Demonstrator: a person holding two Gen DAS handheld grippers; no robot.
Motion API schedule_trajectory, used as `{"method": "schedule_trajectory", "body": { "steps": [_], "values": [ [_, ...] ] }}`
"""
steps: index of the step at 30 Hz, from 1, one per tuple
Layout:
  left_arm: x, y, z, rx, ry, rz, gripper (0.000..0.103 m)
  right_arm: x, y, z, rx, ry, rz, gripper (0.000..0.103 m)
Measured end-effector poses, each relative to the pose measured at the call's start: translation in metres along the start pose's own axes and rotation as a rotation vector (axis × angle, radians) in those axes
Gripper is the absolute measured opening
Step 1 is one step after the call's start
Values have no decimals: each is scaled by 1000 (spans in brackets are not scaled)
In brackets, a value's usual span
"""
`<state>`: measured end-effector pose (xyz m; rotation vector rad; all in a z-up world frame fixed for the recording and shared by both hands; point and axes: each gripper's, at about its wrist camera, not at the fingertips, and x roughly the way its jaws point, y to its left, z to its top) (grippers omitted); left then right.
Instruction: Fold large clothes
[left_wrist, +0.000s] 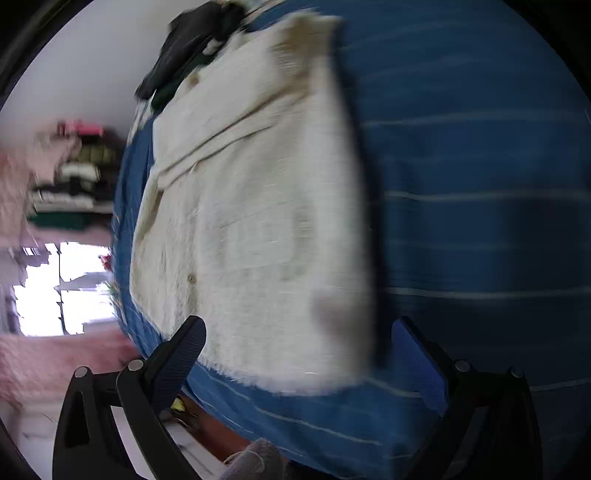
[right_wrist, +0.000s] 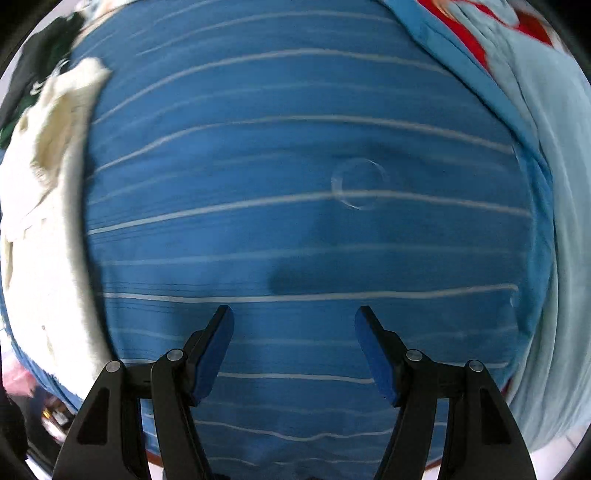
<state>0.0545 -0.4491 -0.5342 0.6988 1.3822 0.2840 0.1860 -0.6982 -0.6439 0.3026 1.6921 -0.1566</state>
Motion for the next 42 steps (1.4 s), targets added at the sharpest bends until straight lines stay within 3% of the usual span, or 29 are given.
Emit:
{"method": "schedule_trajectory", "body": {
  "steps": [3,7,8,9,11,12,13,14,17,20,22,24,27,28,29,30,33,37,40,42],
  "values": [
    [24,-22,8,38,20,88,103,0,-17,8,23,2,-6,70],
    [60,-1,20,-56,80,117,98,-1,-20,19,12,-7,-3,70],
    [65,7,22,-84,87,115,75,0,-16,24,-5,-7,6,70],
    [71,17,25,-117,99,96,37,2,-11,27,-22,-4,14,70],
    [78,46,29,-224,116,-27,11,8,-3,38,-60,8,63,70],
    [77,59,31,-256,107,-53,8,10,5,45,-79,4,115,70],
    [73,74,33,-282,80,-64,8,10,10,50,-92,1,158,70],
    [69,86,33,-295,58,-73,7,8,25,62,-122,-11,260,72],
    [60,118,32,-320,7,-82,6,-3,62,88,-166,-48,481,89],
    [60,146,30,-342,-11,-104,6,-12,107,117,-165,-60,681,91],
    [61,154,28,-363,-13,-126,6,-13,139,139,-148,-66,775,93],
    [58,153,27,-363,-20,-148,6,-2,155,151,-123,-43,813,94],
    [64,164,28,-371,-24,-208,6,24,187,174,-66,33,776,93],
    [67,170,27,-371,-30,-232,6,39,195,179,-22,99,779,90],
    [65,175,27,-371,-35,-260,6,49,200,180,9,128,789,59],
    [66,181,27,-374,-37,-283,6,53,204,180,57,143,792,35],
    [71,210,20,-394,-45,-372,6,29,224,177,56,93,717,27],
    [83,267,6,-449,-43,-483,6,-36,272,159,13,13,672,25],
    [102,316,-6,-507,-33,-538,6,-84,323,140,-56,-28,606,25],
    [122,351,-14,-557,-23,-559,7,-97,386,136,-121,-42,530,25]
  ]
}}
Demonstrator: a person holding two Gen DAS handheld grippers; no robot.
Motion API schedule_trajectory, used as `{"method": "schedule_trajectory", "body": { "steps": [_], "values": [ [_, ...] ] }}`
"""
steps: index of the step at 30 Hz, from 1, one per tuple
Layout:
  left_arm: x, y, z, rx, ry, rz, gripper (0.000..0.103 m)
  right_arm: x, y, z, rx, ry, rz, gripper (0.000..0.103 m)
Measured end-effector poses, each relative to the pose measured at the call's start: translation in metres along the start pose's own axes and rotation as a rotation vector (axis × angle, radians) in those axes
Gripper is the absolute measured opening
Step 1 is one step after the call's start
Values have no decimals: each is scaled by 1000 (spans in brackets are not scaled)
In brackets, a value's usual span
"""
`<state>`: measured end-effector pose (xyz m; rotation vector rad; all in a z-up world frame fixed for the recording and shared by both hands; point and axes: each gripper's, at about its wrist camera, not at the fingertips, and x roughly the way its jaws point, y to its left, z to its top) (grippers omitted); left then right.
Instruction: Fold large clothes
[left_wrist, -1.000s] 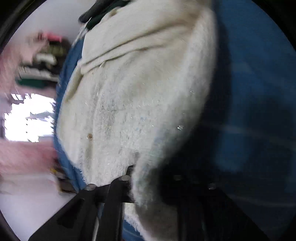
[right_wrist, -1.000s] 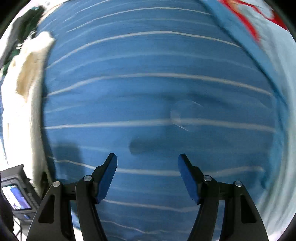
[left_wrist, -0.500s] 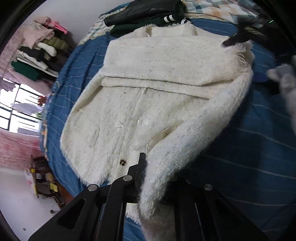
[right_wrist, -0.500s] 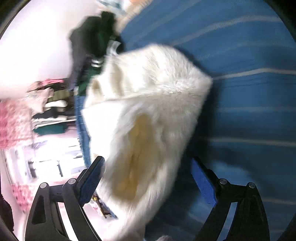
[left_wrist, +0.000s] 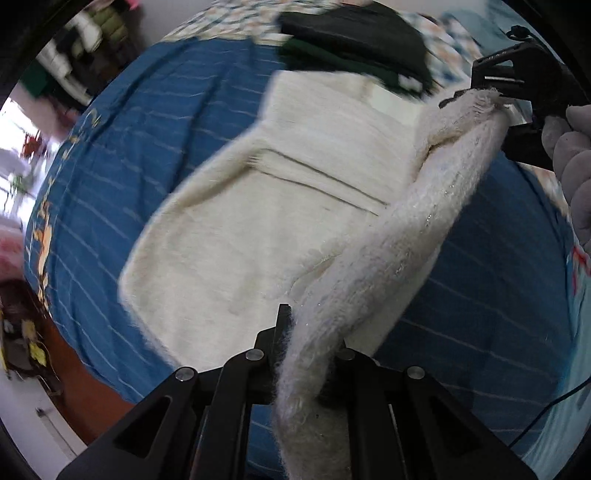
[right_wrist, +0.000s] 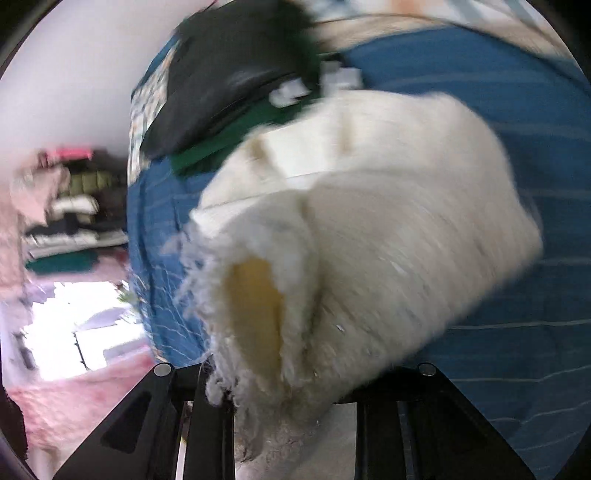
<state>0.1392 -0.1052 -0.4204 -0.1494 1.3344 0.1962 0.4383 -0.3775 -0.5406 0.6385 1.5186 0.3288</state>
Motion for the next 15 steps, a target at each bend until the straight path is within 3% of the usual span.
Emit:
{"method": "schedule_trajectory", "body": {
  "steps": [1,3,6,10,12,13,15],
  "values": [
    [1,16,6,-22,-2,-1,7,2,12,-3,-16,4,-21,25],
    [11,51,17,-64,0,3,10,40,67,5,-64,29,-88,25],
    [34,97,27,-140,25,-18,13,91,121,10,-124,69,-172,25],
    [86,155,28,-258,84,-55,14,187,182,21,-173,155,-312,29],
    [113,178,23,-320,134,-82,21,224,192,22,-203,195,-382,48],
    [121,189,20,-362,144,-104,26,233,192,22,-201,205,-399,52],
    [127,209,12,-431,146,-155,33,243,201,26,-193,223,-370,76]
  ]
}}
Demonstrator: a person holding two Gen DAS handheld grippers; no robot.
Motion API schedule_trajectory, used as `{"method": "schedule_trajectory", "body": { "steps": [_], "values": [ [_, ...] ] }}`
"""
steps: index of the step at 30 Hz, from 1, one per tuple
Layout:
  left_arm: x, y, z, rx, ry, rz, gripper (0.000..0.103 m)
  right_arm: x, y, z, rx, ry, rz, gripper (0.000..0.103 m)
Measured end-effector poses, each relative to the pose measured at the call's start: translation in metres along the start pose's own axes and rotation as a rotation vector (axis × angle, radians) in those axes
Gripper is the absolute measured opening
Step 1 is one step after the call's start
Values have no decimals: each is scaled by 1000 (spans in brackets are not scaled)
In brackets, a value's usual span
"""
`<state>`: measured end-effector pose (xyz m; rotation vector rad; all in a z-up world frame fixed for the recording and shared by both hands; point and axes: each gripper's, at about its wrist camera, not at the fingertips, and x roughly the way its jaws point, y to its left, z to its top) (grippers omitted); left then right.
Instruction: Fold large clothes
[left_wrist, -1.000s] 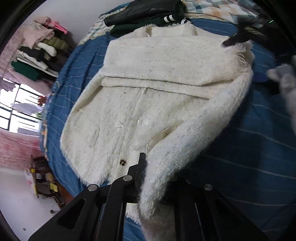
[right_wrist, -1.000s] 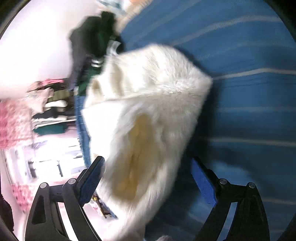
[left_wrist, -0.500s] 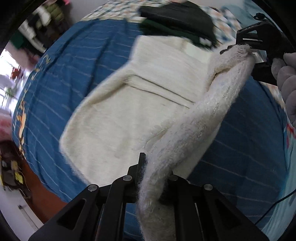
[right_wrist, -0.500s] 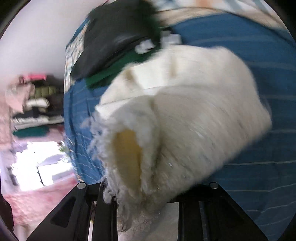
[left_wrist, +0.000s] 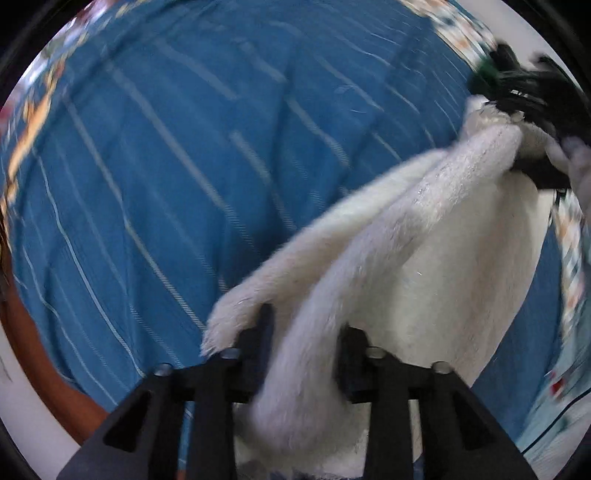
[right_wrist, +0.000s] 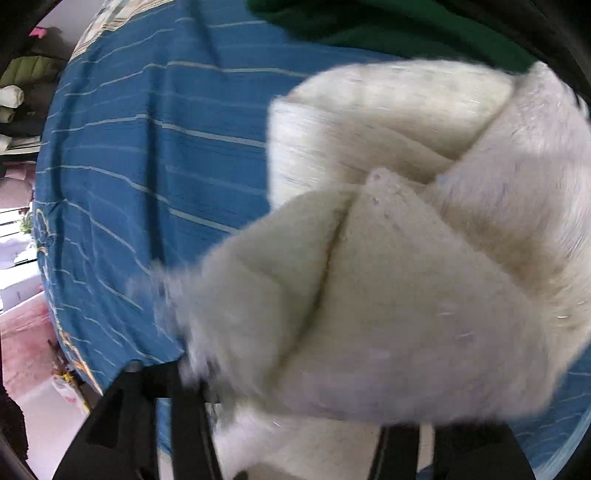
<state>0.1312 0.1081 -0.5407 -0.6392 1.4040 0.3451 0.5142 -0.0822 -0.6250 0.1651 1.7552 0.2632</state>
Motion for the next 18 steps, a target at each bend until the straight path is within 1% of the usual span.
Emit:
{"method": "schedule_trajectory", "body": {
  "steps": [1,2,3,4,5,6,7,9,10,11,12,13,14,16,17,18],
  "values": [
    [-1,5,-1,-15,-1,-18,34,-4,-1,0,-6,6,58,82],
    [-3,11,-4,-37,-4,-33,39,-17,-5,-2,-29,-3,195,83],
    [-5,15,-7,-48,-8,-33,43,-32,-13,-8,-46,-15,281,83],
    [-7,17,-11,-55,-11,-30,47,-50,-27,-12,-58,-36,386,83],
    [-8,18,-16,-64,-15,-10,61,-67,-48,-16,-48,-67,437,83],
    [-8,19,-19,-73,-17,24,76,-84,-74,-19,-23,-115,422,83],
    [-6,21,-22,-81,-17,56,77,-98,-102,-20,7,-166,375,83],
    [6,24,-26,-89,1,83,77,-117,-166,-22,57,-272,239,83],
    [13,27,-27,-98,9,97,77,-116,-196,-19,86,-296,193,83],
    [18,29,-28,-106,7,98,78,-114,-216,-17,109,-297,179,83],
    [23,28,-26,-110,8,100,78,-99,-251,-7,151,-277,219,83],
    [26,28,-26,-116,9,104,79,-90,-265,-1,166,-257,262,83],
    [29,27,-25,-116,3,109,81,-67,-286,11,191,-219,342,83],
    [34,25,-22,-98,-2,134,82,-27,-297,30,180,-159,485,83],
    [37,22,-21,-87,-7,146,82,-11,-296,37,170,-144,546,84],
    [39,19,-20,-73,-10,161,82,-4,-291,38,148,-164,596,83]
  ]
}}
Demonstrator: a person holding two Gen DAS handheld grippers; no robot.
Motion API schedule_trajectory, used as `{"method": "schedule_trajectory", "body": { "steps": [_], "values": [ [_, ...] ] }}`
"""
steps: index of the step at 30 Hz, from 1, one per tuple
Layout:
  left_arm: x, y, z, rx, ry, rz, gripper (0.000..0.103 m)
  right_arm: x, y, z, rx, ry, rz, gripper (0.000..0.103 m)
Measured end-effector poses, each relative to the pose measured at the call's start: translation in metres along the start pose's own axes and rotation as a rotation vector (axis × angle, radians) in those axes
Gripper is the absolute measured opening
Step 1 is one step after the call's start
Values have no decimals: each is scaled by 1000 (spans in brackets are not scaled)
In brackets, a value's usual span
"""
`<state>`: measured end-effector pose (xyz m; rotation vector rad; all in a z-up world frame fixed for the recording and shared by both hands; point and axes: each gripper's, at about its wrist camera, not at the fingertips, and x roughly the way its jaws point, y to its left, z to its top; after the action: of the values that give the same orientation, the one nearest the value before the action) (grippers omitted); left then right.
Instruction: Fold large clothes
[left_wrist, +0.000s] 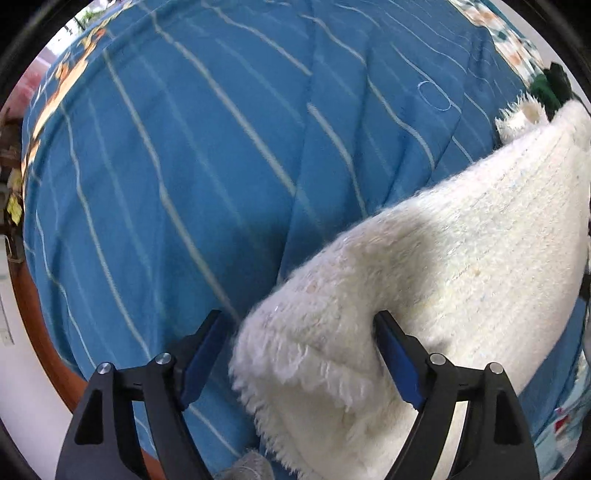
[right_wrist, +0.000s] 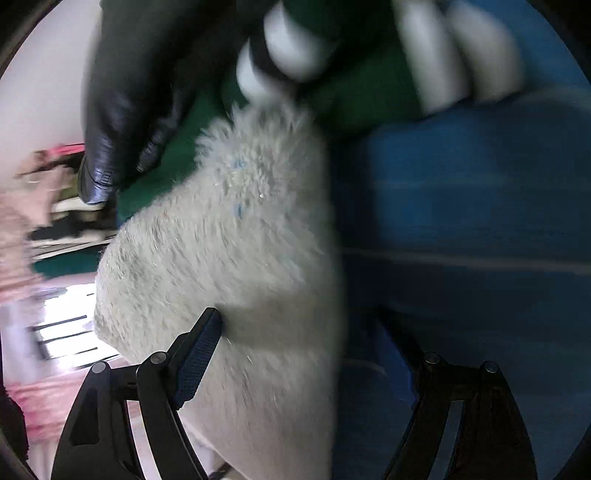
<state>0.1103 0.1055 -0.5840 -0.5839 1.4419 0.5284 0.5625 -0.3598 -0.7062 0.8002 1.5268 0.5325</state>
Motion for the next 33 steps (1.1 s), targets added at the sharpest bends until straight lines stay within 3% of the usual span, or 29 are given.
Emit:
{"method": "schedule_trajectory", "body": {
  "steps": [1,2,3,5,6,8,13,16,19,21,22,24,25,28,30,33],
  "values": [
    [1,-3,1,10,-3,12,82,4,3,0,-25,-10,31,81],
    [2,-7,2,19,-8,22,82,11,11,0,-60,-18,71,52],
    [2,-11,4,29,-14,32,82,19,18,-3,-64,-15,95,34],
    [0,-18,7,61,-28,64,82,16,21,-11,-37,-73,75,25],
    [-1,-21,9,71,-34,72,82,10,18,-17,2,-101,88,15],
    [-10,-21,11,88,-54,91,82,-15,3,-34,117,-169,146,9],
    [-46,-10,9,88,-110,77,82,-127,-61,-119,334,-320,152,8],
    [-61,-4,0,99,-135,97,82,-189,-110,-203,462,-378,47,8],
    [-73,-8,6,111,-133,98,82,-221,-147,-279,545,-366,-91,9],
    [-70,-17,-2,123,-116,85,82,-227,-169,-312,566,-309,-189,20],
    [-75,-21,1,127,-111,81,82,-226,-177,-323,578,-269,-227,30],
    [-75,-38,-4,154,-99,56,82,-230,-185,-338,600,-198,-315,42],
    [-81,-46,-7,169,-104,41,82,-229,-184,-345,584,-191,-369,42],
    [-83,-72,-9,227,-132,21,82,-259,-154,-353,463,-273,-499,42],
    [-82,-91,-8,265,-147,5,82,-253,-114,-338,329,-308,-469,42],
    [-74,-105,-5,298,-157,10,82,-206,-66,-287,80,-208,-417,41]
  ]
}}
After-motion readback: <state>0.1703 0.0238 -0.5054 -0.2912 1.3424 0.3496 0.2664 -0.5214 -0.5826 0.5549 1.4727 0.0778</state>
